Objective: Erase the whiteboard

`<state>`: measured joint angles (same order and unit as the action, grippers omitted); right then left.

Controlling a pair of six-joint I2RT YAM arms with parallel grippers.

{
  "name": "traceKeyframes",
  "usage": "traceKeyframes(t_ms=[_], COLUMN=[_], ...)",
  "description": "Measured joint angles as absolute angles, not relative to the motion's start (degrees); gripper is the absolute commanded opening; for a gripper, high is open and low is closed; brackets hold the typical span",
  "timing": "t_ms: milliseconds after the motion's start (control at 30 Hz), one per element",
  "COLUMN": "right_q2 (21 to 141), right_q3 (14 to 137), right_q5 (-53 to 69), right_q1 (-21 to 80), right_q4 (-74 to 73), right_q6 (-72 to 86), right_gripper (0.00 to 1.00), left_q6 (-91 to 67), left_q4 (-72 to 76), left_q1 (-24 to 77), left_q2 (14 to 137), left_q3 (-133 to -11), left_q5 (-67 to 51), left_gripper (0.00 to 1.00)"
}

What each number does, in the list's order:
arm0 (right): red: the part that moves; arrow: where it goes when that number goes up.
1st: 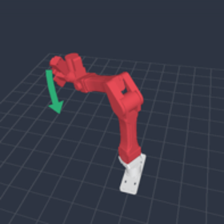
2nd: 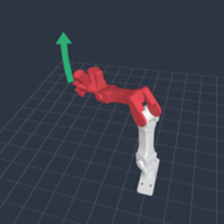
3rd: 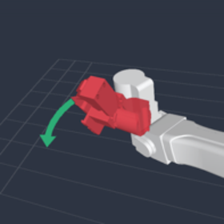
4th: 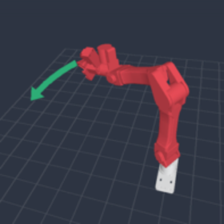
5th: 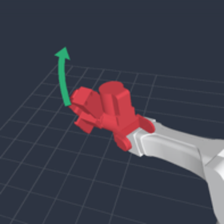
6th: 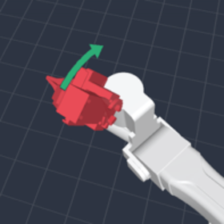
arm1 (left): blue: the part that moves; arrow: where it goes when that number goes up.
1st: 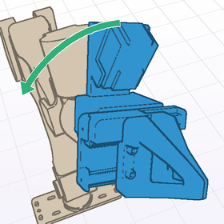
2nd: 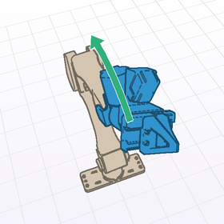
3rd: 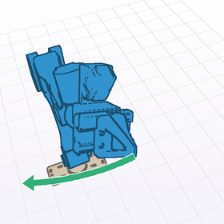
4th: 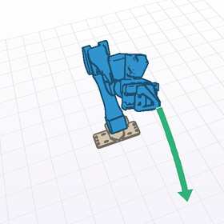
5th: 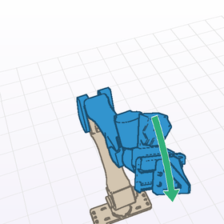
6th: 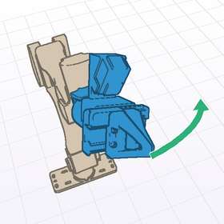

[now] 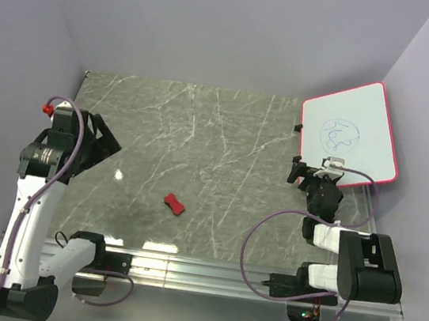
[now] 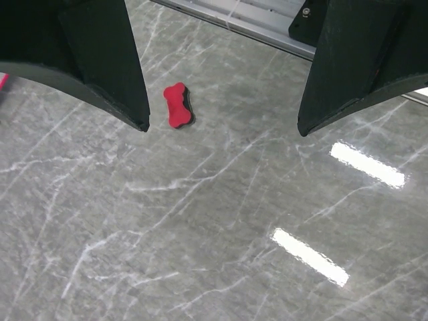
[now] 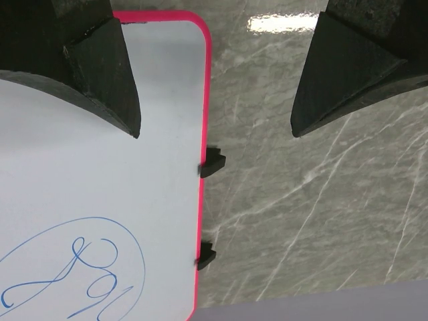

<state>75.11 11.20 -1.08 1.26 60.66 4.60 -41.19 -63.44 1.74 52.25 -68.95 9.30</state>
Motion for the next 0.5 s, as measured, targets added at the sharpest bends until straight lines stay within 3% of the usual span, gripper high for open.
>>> traceKeyframes(t_ms=[333,500], right_q2=[75.1,75.1], right_q3=[11.2,11.2], right_q5=[-1.1,-1.1], right_q1=[1.3,1.3], right_q4=[60.7,60.8], right_q6=[4.6,4.6], right_gripper=[1.0,1.0], left_q6=[-41.3,-41.2], left_q4=[-68.0,-69.3], left_q1=[2.0,2.3], left_q2=[48.9,49.2], left_q3=[-69.5,-70.1], left_q5=[7.4,7.2], left_gripper=[0.98,0.88])
